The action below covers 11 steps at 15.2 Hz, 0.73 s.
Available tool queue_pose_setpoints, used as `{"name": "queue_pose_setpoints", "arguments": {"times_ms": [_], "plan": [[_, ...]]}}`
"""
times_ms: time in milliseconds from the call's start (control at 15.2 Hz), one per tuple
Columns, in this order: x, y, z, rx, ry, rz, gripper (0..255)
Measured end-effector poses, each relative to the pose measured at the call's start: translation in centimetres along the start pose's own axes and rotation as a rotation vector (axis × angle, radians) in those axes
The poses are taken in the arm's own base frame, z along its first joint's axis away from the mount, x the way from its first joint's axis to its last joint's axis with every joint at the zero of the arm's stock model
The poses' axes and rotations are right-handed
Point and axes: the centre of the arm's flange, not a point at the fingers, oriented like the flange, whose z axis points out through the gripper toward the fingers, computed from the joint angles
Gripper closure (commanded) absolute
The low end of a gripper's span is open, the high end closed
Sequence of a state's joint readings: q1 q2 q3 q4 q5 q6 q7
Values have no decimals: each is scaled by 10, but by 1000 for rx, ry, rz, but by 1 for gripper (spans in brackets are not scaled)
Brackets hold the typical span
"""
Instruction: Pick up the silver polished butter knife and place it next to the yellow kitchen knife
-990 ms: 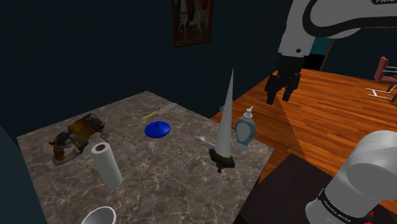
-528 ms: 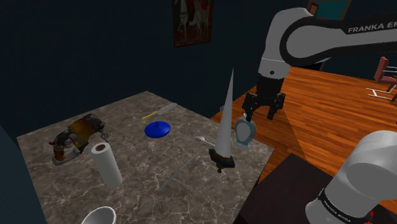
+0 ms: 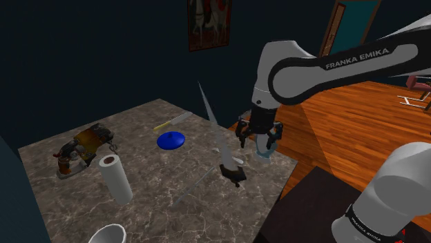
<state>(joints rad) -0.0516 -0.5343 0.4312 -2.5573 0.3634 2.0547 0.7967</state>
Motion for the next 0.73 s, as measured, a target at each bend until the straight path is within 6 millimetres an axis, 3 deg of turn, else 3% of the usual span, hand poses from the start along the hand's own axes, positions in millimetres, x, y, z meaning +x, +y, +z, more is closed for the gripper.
{"name": "queue_pose_setpoints", "arguments": {"times_ms": [396, 726], "plan": [[2, -60, 53, 6, 9, 198, 0], [17, -101, 98, 10, 15, 368, 0]]}}
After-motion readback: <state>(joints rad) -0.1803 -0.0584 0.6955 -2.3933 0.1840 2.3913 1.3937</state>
